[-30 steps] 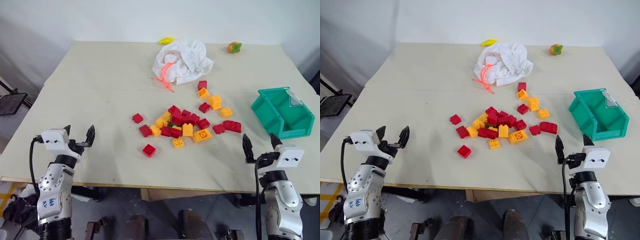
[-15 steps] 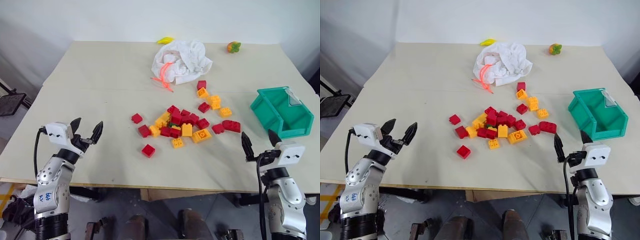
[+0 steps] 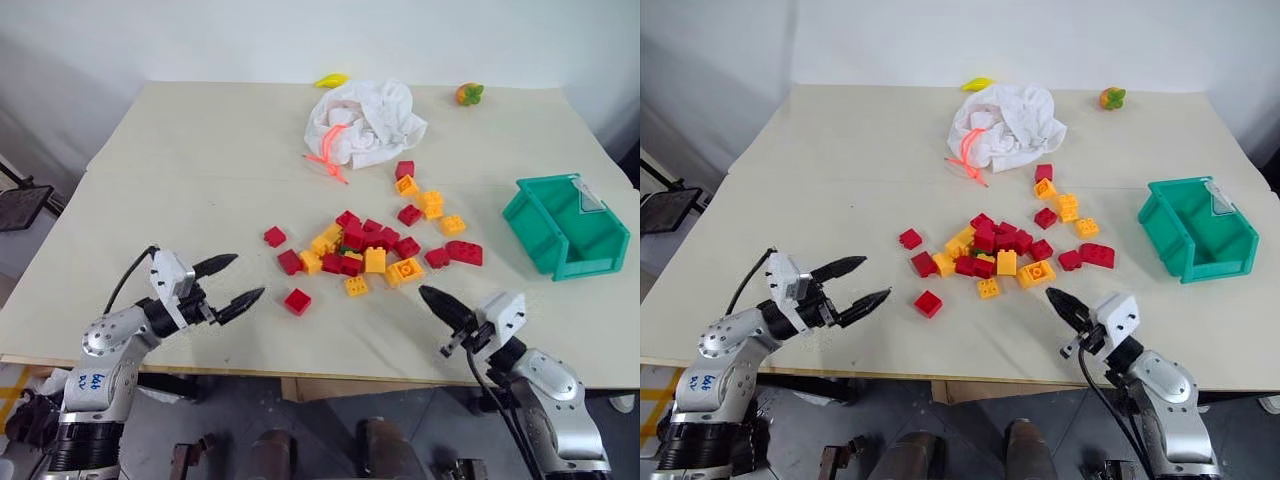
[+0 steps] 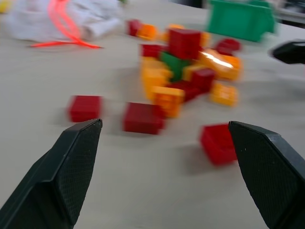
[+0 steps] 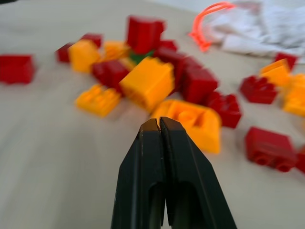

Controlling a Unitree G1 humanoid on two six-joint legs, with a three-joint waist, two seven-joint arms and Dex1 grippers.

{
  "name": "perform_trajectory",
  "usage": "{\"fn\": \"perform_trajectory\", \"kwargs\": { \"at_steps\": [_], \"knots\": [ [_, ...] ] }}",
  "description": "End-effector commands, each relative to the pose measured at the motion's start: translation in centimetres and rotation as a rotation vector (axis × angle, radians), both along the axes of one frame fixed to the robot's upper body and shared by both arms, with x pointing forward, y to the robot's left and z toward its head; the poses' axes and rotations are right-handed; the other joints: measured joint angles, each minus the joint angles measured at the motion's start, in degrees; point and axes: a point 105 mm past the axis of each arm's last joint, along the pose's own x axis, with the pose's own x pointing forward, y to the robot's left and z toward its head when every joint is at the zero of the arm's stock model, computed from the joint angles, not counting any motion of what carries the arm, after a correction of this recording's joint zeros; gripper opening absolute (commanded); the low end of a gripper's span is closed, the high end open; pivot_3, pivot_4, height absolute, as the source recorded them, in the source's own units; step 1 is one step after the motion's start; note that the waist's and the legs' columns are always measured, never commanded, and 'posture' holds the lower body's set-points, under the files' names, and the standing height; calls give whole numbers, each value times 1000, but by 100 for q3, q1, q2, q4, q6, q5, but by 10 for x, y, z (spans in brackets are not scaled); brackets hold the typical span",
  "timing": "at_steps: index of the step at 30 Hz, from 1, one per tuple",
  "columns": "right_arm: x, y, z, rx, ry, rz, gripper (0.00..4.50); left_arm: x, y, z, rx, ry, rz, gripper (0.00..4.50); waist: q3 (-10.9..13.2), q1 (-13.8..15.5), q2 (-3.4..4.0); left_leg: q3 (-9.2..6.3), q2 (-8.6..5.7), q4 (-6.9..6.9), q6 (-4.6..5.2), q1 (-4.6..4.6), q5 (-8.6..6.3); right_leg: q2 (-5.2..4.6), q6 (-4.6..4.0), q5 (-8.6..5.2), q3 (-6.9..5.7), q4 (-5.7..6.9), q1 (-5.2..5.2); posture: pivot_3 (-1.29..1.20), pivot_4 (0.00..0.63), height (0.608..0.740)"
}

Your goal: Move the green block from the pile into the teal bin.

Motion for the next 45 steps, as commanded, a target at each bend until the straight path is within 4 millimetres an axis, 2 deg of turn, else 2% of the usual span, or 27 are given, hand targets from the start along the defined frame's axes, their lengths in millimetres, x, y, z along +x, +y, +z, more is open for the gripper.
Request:
{"fn": "perform_trajectory", "kwargs": {
  "at_steps": [1, 6, 8, 13, 17, 19, 22, 24, 29, 33, 36, 38, 42, 45],
  "knots": [
    [-11, -22, 8, -64, -2, 41, 9, -13, -6, 24, -2, -70, -143, 4500, 0, 8, 0, -2, 0, 0, 0, 0, 0, -1, 0, 0, -3, -5, 4, 0, 150, 740],
    [-14, -53, 13, -145, 14, 43, 9, -26, -9, 37, 30, -81, -264, 4500, 3, 7, 2, -17, 11, -29, 2, 47, -1, -5, -9, 10, -10, -60, 71, 0, 150, 740],
    [-13, -62, 16, -168, 12, 36, 9, -26, -4, 38, 33, -67, -271, 4500, 4, 0, 3, -7, 12, -62, 7, 82, 2, -5, -9, 11, -10, -79, 98, 0, 150, 740],
    [-8, -79, 27, -227, 24, 18, 9, -21, 15, 34, 91, -47, -212, 4500, 9, -8, 12, -5, 22, -75, 5, 88, 2, 0, -10, 12, -10, -89, 98, 0, 150, 740],
    [0, -52, 37, -182, 12, 91, 9, -18, 29, 26, 111, -47, -153, 4500, 9, -10, 12, -5, 22, -75, 5, 84, 2, -2, -9, 13, -11, -94, 97, 0, 150, 740],
    [-1, -23, 33, -218, 68, 205, 9, -21, 32, 25, 101, -18, -156, 4500, 9, -14, 12, -6, 25, -75, 5, 83, 2, -1, -9, 13, -12, -94, 94, 0, 150, 740],
    [1, 29, 42, -172, 145, 382, 9, -24, 32, 21, 125, -2, -170, 4500, 9, -29, 12, -7, 27, -75, 3, 78, 2, -4, -10, 13, -11, -93, 87, 0, 150, 740],
    [12, 52, 51, -117, 142, 422, 9, -22, 33, 20, 127, -7, -162, 4500, 10, -13, 13, -6, 27, -73, 1, 73, 3, -6, -14, 16, -11, -92, 79, 0, 150, 740],
    [49, 100, 47, -121, 128, 405, 9, -13, 30, 19, 119, -37, -127, 4500, 9, 1, 11, -22, 25, -75, -1, 64, 4, -8, -15, 17, -17, -96, 72, 0, 150, 740],
    [79, 132, 48, -85, 111, 346, 9, 1, 36, 26, 42, -85, 21, 4500, 9, -14, 11, -25, 19, -73, -3, 38, 4, -9, -14, 17, -31, -91, 44, 0, 150, 740],
    [105, 136, 54, -50, 83, 227, 9, 4, 42, 25, -29, -88, 114, 4500, 9, -45, 11, -25, 17, -74, -3, 33, 3, -7, -13, 18, -34, -89, 37, 0, 150, 740],
    [113, 130, 59, -15, 85, 208, 9, -1, 39, 22, -34, -75, 107, 4500, 9, -72, 11, -25, 14, -74, -3, 32, 3, -7, -13, 18, -37, -87, 36, 0, 150, 740],
    [141, 97, 69, 45, 84, 85, 9, -4, 34, 18, -33, -64, 102, 4500, 9, -93, 11, -36, 10, -71, -2, 24, 3, -7, -13, 18, -49, -90, 37, 0, 150, 740],
    [152, 86, 56, -16, 113, 34, 9, 0, 32, 19, -39, -70, 105, 4500, 9, -135, 11, -42, 11, -67, -3, 18, 4, -7, -13, 18, -58, -92, 38, 0, 150, 740]
  ]
}}
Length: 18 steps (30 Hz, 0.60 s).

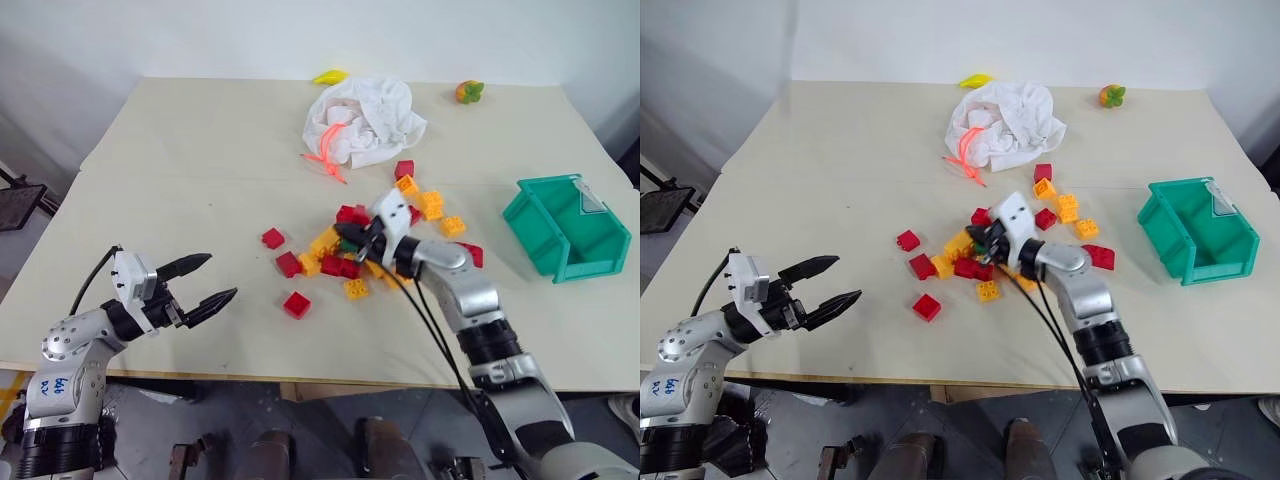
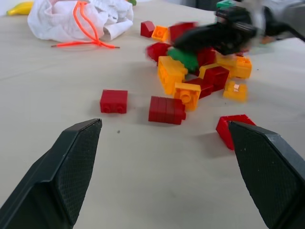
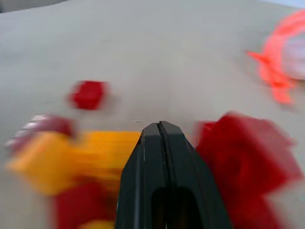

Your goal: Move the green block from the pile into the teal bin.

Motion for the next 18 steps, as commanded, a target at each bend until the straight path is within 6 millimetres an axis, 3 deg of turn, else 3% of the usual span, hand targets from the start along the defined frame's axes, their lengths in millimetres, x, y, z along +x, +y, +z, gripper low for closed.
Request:
{"fn": "perform_trajectory", "kwargs": {
  "at_steps": [1, 7, 11, 14, 18],
  "knots": [
    [10, -10, -4, -34, -10, -43, 9, 3, -5, 12, -2, -49, -5, 4500, 0, -41, 0, -1, 3, -1, -1, 0, 0, -1, 0, 0, -1, 2, 0, 0, 150, 740],
    [1, -7, -8, -73, -41, 25, 9, 5, -9, 15, -1, -54, -23, 4500, -1, -130, 1, 2, 7, -4, -3, 0, 1, -1, 0, 0, -1, 26, -3, 0, 150, 740],
    [-29, -3, -21, -191, -56, 181, 9, 4, -10, 14, 1, -50, -26, 4500, -1, -134, 1, -3, 6, -3, -3, -3, 1, -2, 0, 0, -4, 27, -3, 0, 150, 740],
    [-47, -16, -27, -231, -22, 225, 9, 3, -11, 13, 2, -46, -29, 4500, -1, -73, 1, -9, 2, 2, -2, -10, 1, -4, 0, 0, -9, 23, -2, 0, 150, 740],
    [-62, -42, -19, -242, -42, 228, 9, 2, -12, 12, 4, -43, -30, 4500, 0, -1, 1, -16, 0, 9, -1, -11, 1, -4, 1, 0, -15, -4, 5, 0, 150, 740]
  ]
}}
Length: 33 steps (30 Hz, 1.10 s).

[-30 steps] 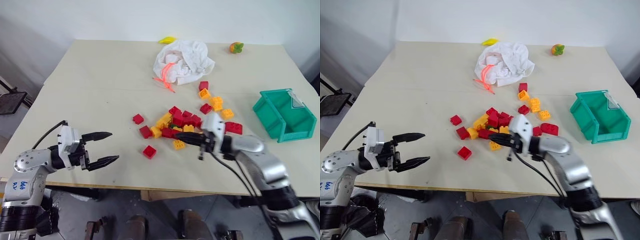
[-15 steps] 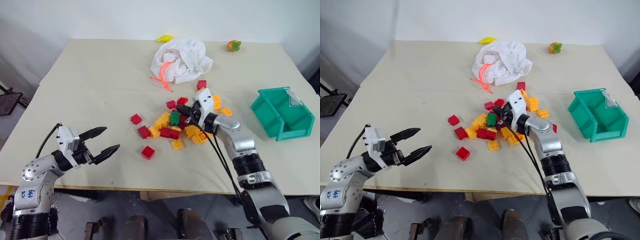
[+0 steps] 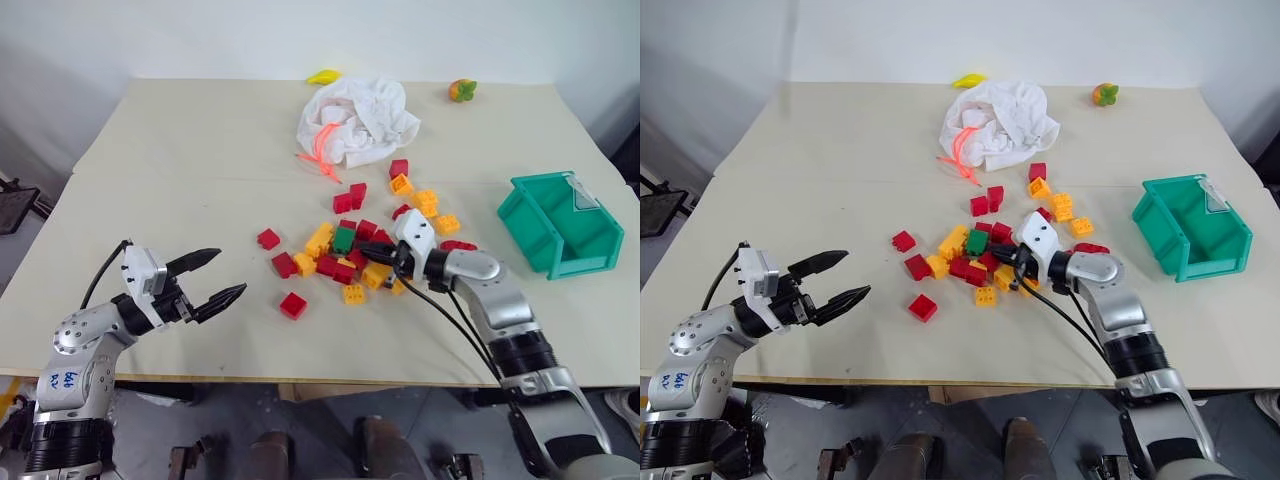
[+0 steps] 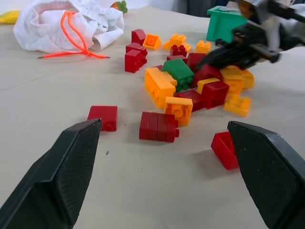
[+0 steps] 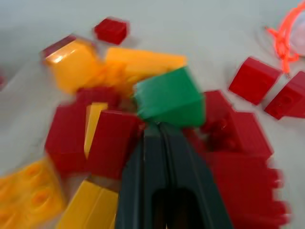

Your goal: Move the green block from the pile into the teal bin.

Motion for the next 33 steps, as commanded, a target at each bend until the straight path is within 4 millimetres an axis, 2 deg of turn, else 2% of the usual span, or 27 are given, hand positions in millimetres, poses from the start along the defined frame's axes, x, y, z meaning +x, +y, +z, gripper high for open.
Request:
{"fn": "perform_trajectory", "kwargs": {
  "at_steps": [1, 5, 10, 13, 14, 17, 21, 23, 29, 33],
  "knots": [
    [-10, -18, 12, 29, -23, 3, 9, -4, -2, 8, 9, -38, -10, 4500, 0, 18, 0, -1, 0, 1, 0, 0, 0, -2, 0, 0, -2, -1, 1, 0, 150, 740],
    [-29, -61, 28, 98, -77, -17, 9, -5, -2, 8, 6, -37, -9, 4500, 0, 59, 0, -1, 1, -2, 0, -5, 0, -4, 0, 0, -3, -7, 0, 0, 150, 740],
    [-53, -118, 26, 108, -32, -147, 9, -6, 4, 10, 14, -40, 4, 4500, 0, 131, 0, -1, 3, -4, 1, -7, -1, -4, 0, 0, -6, -15, 2, 0, 150, 740],
    [-60, -147, 20, 79, 12, -264, 566, -8, 2, 10, 17, -40, -8, 4500, 0, 130, 0, 0, 3, -3, 1, -4, 0, -3, 0, 0, -6, -16, 6, 0, 150, 740],
    [-60, -148, 19, 69, 21, -272, 888, -8, 1, 10, 18, -39, -14, 4500, 0, 119, 0, 1, 4, -2, 0, -4, 0, -2, 0, 0, -5, -15, 7, 0, 150, 740],
    [-51, -131, 32, 115, 16, -270, 1839, -9, -3, 8, 32, -39, -42, 4500, 1, 70, 2, 16, 11, -3, 0, 6, 0, 1, 0, 0, 8, -9, 6, 0, 150, 740],
    [-36, -70, 45, 51, 55, -127, 3116, -9, -10, 6, 64, -41, -83, 4500, 2, -27, 4, 21, 14, -4, -7, 16, 4, 2, -2, 1, 18, 2, 6, 0, 150, 740],
    [-28, -50, 49, 34, 72, -102, 3748, -8, -11, 5, 65, -42, -86, 4500, 2, -16, 4, 16, 18, -5, -10, 16, 6, 5, -8, 5, 18, 2, 5, 0, 150, 740],
    [13, 2, 46, -63, 97, -121, 3748, -7, -17, 3, 50, -38, -96, 4500, 2, 10, 4, -3, 5, 0, -8, -12, 7, -9, -7, 6, -8, -7, -8, 0, 150, 740],
    [34, 26, 41, -127, 85, -143, 3748, -8, -19, 2, 39, -36, -92, 4500, 2, -10, 4, -8, 5, -5, -8, -19, 7, -8, -7, 6, -15, -5, -17, 0, 150, 740]
  ]
}}
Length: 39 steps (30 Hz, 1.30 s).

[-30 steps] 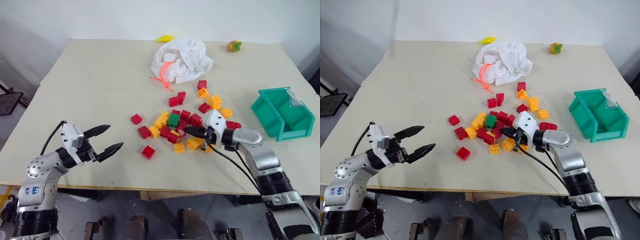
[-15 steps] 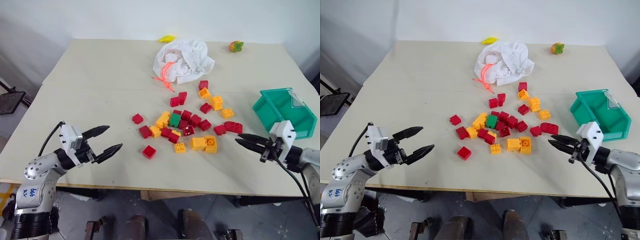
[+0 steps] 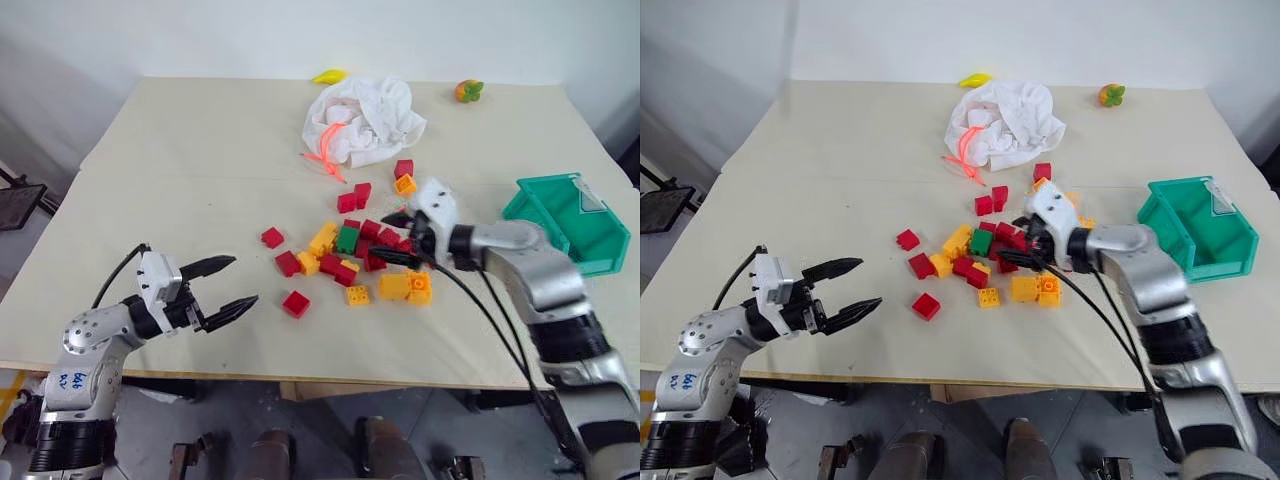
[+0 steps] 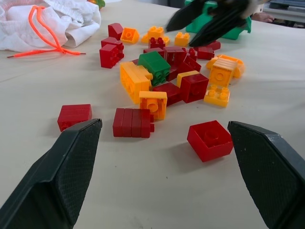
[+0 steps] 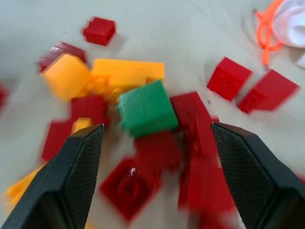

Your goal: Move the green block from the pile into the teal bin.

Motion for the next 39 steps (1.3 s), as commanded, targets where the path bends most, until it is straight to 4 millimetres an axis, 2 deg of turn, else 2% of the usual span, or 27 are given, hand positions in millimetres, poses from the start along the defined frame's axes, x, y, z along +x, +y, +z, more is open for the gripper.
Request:
{"fn": "perform_trajectory", "kwargs": {
  "at_steps": [1, 9, 12, 15, 17, 22, 25, 28, 30, 31, 33, 35, 37, 39],
  "knots": [
    [15, 12, -3, -63, -23, -28, 3748, -3, 0, 5, -4, -31, 5, 4500, 0, -12, 0, -2, 1, 0, 0, 0, 0, 1, 0, 0, -3, 1, -1, 0, 150, 740],
    [23, 30, -16, -168, -57, 5, 3748, -2, 2, 7, -4, -33, 12, 4500, 0, -23, 0, -2, -4, 4, 0, -3, 0, 4, 0, 0, -12, 6, -4, 0, 150, 740],
    [23, 31, -15, -170, -67, 16, 3180, -2, 2, 10, -4, -37, 7, 4500, 0, -20, 0, -2, -2, 5, -1, -2, 1, 6, 0, 0, -12, 9, -4, 0, 150, 740],
    [18, 29, -15, -158, -62, 35, 2249, -4, -2, 12, -1, -38, -32, 4500, 0, -20, 0, -2, -5, 5, -1, -2, 1, 7, 0, 0, -12, 11, -4, 0, 150, 740],
    [17, 29, -12, -126, -63, 32, 2190, -4, -6, 13, 0, -41, -61, 4500, 0, -20, 0, -3, -4, 5, -1, -3, 1, 6, 0, 0, -13, 11, -4, 0, 150, 740],
    [13, 21, 13, 59, -121, 16, 2190, -2, -16, 19, -12, -61, -104, 4500, 0, -20, 0, -3, -4, 5, -1, -3, 1, 7, 0, 0, -14, 12, -4, 0, 150, 740],
    [0, -7, 46, 240, -218, 9, 2190, -2, -31, 26, -28, -92, -162, 4500, 0, 0, 0, -7, -4, 4, -1, -5, 1, 8, 0, 0, -18, 13, -4, 0, 150, 740],
    [-14, -41, 70, 393, -286, -48, 2190, -2, -44, 32, -43, -126, -204, 4500, 0, 23, 0, -14, -12, 5, 1, -8, 1, 6, 1, 1, -29, 12, 3, 0, 150, 740],
    [-20, -75, 80, 438, -346, -158, 2190, 0, -53, 36, -59, -147, -221, 4500, 0, 22, 0, -16, -11, 5, 4, -7, 0, 6, 3, 2, -39, 10, 13, 0, 150, 740],
    [-23, -101, 83, 457, -373, -265, 2190, 2, -58, 39, -72, -161, -230, 4500, 0, 27, 0, -17, -10, 4, 4, -5, 0, 5, 4, 2, -43, 10, 15, 0, 150, 740],
    [-29, -152, 84, 426, -449, -483, 2190, 7, -67, 44, -96, -180, -229, 4500, 0, 94, 0, -18, -9, 5, 3, -5, 0, 6, 4, 2, -46, 8, 18, 0, 150, 740],
    [-33, -187, 79, 363, -471, -639, 2190, 12, -72, 45, -101, -186, -220, 4500, 0, 134, 0, -11, -12, 9, 5, -5, 0, 6, 4, 2, -45, 8, 18, 0, 150, 740],
    [-41, -237, 71, 281, -483, -848, 2190, 20, -76, 47, -107, -216, -202, 4500, -1, 138, 1, 0, -13, 8, 7, -2, 2, 6, 4, 2, -43, 10, 17, 0, 150, 740],
    [-46, -261, 62, 194, -475, -930, 2190, 25, -76, 50, -111, -239, -193, 4500, -1, 138, 1, 8, -15, 11, 10, 1, 4, 8, 4, 2, -42, 8, 17, 0, 150, 740]
  ]
}}
